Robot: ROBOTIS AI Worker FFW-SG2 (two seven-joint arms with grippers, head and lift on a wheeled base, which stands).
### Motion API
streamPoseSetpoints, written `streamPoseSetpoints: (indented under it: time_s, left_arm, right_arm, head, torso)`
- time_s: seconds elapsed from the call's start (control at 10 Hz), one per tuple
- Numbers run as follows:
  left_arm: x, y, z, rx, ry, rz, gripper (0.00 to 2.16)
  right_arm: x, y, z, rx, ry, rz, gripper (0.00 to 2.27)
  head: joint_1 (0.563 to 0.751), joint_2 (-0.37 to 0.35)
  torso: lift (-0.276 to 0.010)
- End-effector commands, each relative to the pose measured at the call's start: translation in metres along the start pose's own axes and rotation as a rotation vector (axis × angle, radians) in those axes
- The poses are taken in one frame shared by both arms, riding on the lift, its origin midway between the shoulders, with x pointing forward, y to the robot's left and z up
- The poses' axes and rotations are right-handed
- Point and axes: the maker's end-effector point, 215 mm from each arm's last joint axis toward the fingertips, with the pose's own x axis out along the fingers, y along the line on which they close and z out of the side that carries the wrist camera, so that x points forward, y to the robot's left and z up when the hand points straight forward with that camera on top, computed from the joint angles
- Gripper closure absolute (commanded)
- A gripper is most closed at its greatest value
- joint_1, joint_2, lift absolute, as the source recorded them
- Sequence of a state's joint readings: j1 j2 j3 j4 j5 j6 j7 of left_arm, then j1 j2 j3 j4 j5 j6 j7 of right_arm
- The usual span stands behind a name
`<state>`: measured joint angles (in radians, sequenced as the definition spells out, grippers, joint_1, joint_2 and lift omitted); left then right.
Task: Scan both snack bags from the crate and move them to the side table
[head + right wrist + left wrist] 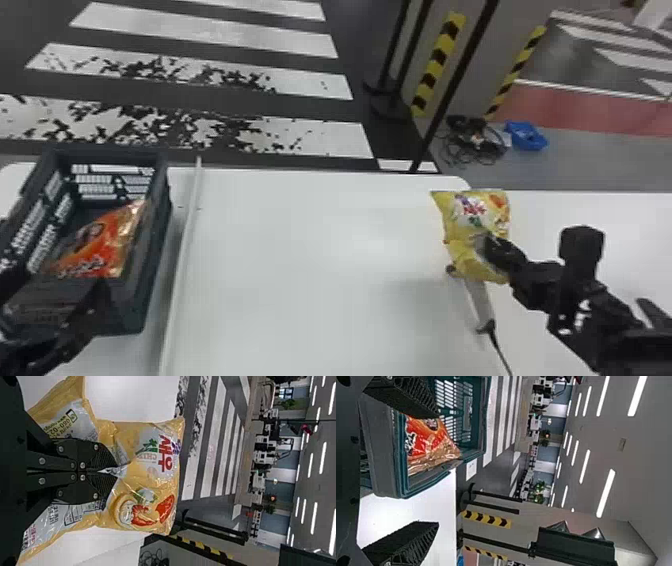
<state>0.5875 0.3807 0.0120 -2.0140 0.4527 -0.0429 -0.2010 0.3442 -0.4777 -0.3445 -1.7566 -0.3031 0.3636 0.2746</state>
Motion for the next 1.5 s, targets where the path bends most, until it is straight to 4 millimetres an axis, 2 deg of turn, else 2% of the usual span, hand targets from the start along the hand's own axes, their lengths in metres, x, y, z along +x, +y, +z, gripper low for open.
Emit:
streamPoseSetpoints:
  time_s: [0.0, 0.2, 0.3, 0.5, 0.6, 0.7, 0.8, 1.0, 1.1, 1.3, 1.4]
  left_arm:
    - [0.001, 0.001, -0.001, -0.006, -0.004, 0.005, 0.03]
    - [0.004, -0.001, 0.0, -0.01, -0.012, 0.006, 0.03]
    - [0.004, -0.001, 0.001, -0.009, -0.016, 0.005, 0.03]
    - [0.003, 0.0, 0.002, -0.007, -0.022, 0.006, 0.03]
    - [0.006, -0.003, 0.003, -0.007, -0.025, 0.0, 0.03]
    - [0.006, -0.004, 0.006, -0.004, -0.033, -0.007, 0.03]
    - [0.006, -0.003, 0.007, 0.0, -0.034, -0.01, 0.03]
    - [0.002, -0.001, 0.017, 0.0, -0.073, -0.015, 0.03]
    - [0.0, 0.0, 0.018, -0.001, -0.085, -0.015, 0.03]
    - [-0.002, 0.0, 0.02, 0.0, -0.093, -0.016, 0.03]
    - [-0.002, -0.001, 0.021, 0.0, -0.096, -0.017, 0.03]
  right_arm:
    - [0.015, -0.032, -0.007, -0.013, 0.007, -0.052, 2.24]
    - [0.03, -0.083, -0.012, -0.015, 0.027, -0.124, 2.24]
    - [0.033, -0.109, -0.011, -0.007, 0.025, -0.159, 2.24]
    - [0.031, -0.148, -0.008, 0.018, 0.021, -0.215, 2.24]
    - [0.032, -0.171, -0.015, 0.023, 0.041, -0.253, 2.24]
    - [0.037, -0.192, -0.031, 0.015, 0.094, -0.297, 2.24]
    - [0.043, -0.206, -0.045, -0.005, 0.137, -0.333, 2.24]
    - [0.048, -0.218, -0.052, -0.07, 0.163, -0.364, 2.24]
    - [0.046, -0.226, -0.057, -0.079, 0.181, -0.383, 2.24]
    - [0.038, -0.228, -0.085, -0.056, 0.256, -0.402, 2.24]
    - [0.034, -0.226, -0.095, -0.043, 0.266, -0.403, 1.38]
  head:
    - [0.695, -0.3]
    - [0.695, -0.347]
    - [0.695, -0.35]
    - [0.695, -0.35]
    - [0.695, -0.35]
    - [0.695, -0.35]
    - [0.695, -0.35]
    - [0.695, -0.35]
    - [0.695, -0.35]
    - [0.695, -0.35]
    - [0.695, -0.35]
  torso:
    - [-0.095]
    - [-0.095]
    - [-0.095]
    - [-0.095]
    - [-0.095]
    - [-0.095]
    - [-0.095]
    - [-0.095]
    - [-0.095]
    - [-0.095]
    - [-0.095]
